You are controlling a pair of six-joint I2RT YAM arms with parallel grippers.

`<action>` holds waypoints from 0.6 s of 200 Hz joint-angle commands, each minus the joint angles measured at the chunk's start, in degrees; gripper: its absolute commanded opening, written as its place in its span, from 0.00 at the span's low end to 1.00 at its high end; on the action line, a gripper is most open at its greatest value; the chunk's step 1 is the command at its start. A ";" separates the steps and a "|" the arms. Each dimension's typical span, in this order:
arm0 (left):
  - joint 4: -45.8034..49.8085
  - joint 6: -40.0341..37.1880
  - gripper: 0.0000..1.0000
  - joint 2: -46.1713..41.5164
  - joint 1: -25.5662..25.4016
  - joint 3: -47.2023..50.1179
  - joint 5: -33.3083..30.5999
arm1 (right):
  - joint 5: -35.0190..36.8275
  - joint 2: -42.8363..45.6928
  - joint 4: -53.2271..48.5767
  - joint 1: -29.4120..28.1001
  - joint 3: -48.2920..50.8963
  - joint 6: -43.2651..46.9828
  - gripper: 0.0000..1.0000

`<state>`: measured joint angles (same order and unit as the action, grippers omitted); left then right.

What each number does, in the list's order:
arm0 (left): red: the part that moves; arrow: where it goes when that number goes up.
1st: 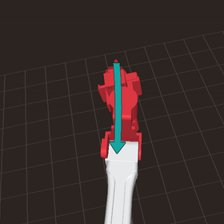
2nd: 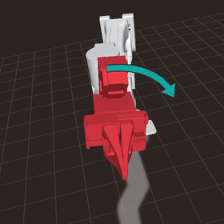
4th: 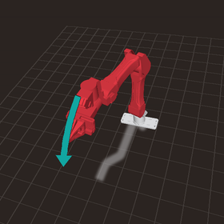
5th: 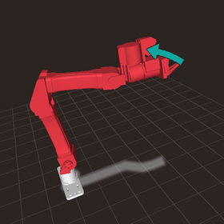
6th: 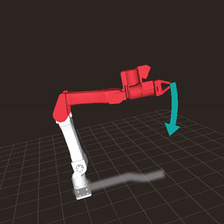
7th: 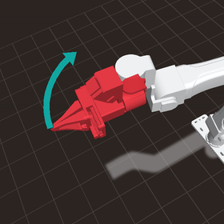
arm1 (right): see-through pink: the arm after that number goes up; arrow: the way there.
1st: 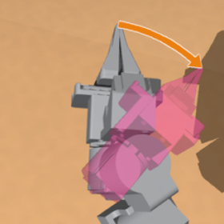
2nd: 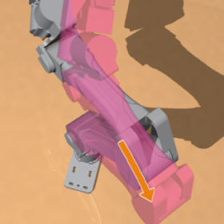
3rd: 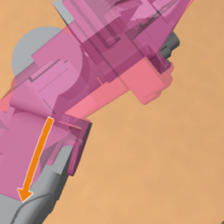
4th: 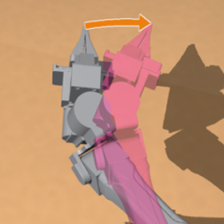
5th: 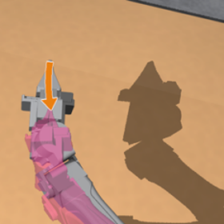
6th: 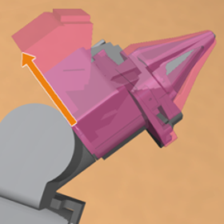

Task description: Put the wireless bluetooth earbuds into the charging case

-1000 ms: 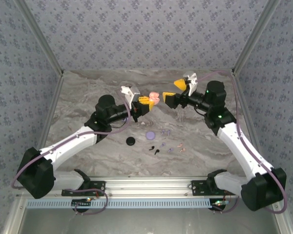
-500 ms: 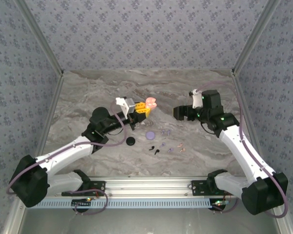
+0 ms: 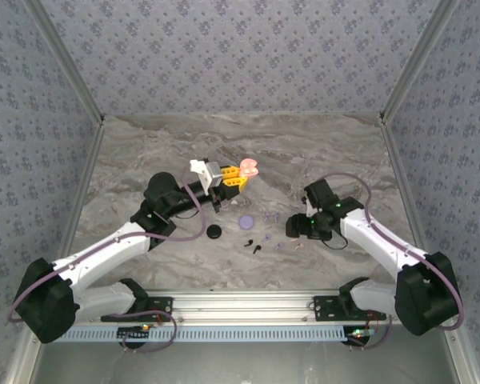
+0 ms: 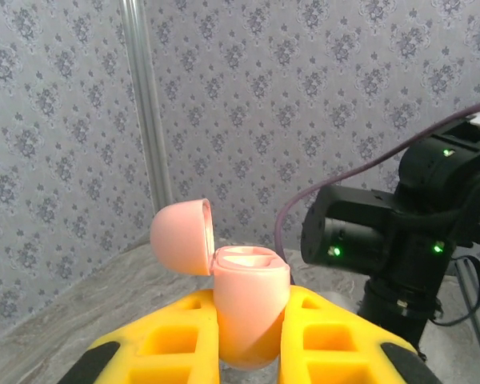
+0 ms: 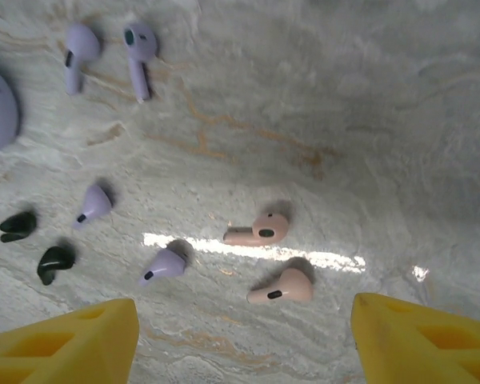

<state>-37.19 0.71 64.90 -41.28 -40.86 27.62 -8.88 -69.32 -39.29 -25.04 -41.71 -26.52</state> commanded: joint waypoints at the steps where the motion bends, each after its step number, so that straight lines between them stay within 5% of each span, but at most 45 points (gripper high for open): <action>1: 0.41 -1.69 0.00 -0.70 -0.20 -2.67 0.19 | 4.27 -0.47 -0.48 -0.85 1.62 -5.30 0.72; 120: 3.47 -1.67 0.00 -1.27 -0.16 -2.74 -0.77 | 7.27 -5.69 2.76 -4.88 4.18 -9.12 0.53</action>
<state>-34.06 -0.01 64.93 -41.28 -42.41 27.55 -3.16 -73.91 -36.77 -29.21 -38.11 -34.13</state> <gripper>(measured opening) 0.155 0.553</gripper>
